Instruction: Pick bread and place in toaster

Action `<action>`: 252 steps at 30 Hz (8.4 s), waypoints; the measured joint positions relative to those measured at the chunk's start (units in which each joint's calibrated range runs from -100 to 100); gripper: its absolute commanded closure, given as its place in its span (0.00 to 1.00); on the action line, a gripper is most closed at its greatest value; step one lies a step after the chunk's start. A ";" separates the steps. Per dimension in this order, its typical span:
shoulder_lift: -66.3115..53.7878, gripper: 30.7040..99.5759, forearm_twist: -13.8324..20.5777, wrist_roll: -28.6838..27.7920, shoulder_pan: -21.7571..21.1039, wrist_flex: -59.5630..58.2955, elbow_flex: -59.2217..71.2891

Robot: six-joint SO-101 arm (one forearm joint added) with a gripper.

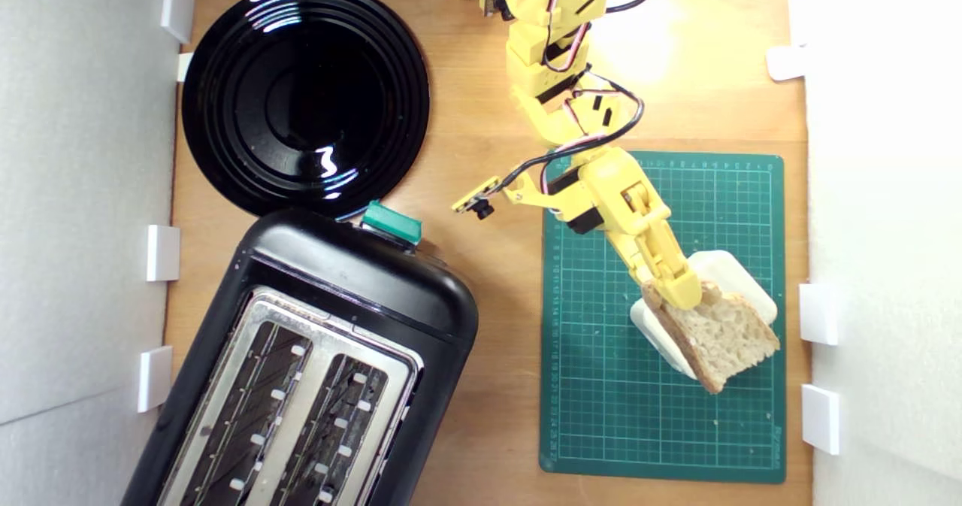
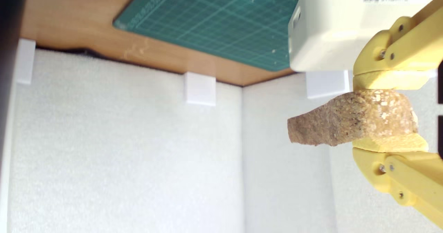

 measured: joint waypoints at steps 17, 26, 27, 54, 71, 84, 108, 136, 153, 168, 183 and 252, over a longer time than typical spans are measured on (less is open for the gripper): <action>-28.81 0.55 0.00 0.00 4.12 15.42 0.09; -46.20 0.55 0.00 0.00 6.13 41.19 0.28; -48.13 0.55 0.00 0.00 6.59 42.20 0.28; -63.42 0.55 -6.49 22.72 9.06 86.36 -31.62; -53.25 0.55 -7.20 42.74 11.81 119.07 -66.39; -47.12 0.55 -7.20 55.63 17.39 130.42 -82.02; -41.41 0.55 -7.64 61.73 28.28 135.08 -89.69; -33.94 0.55 -12.71 57.59 33.68 132.97 -89.69; -30.91 0.55 -16.26 57.08 38.54 125.76 -89.69; -30.91 0.55 -16.44 55.78 40.00 125.68 -89.69; -26.80 0.55 -16.35 54.44 40.27 121.10 -89.69; -19.24 0.55 -16.35 55.32 39.73 117.46 -89.69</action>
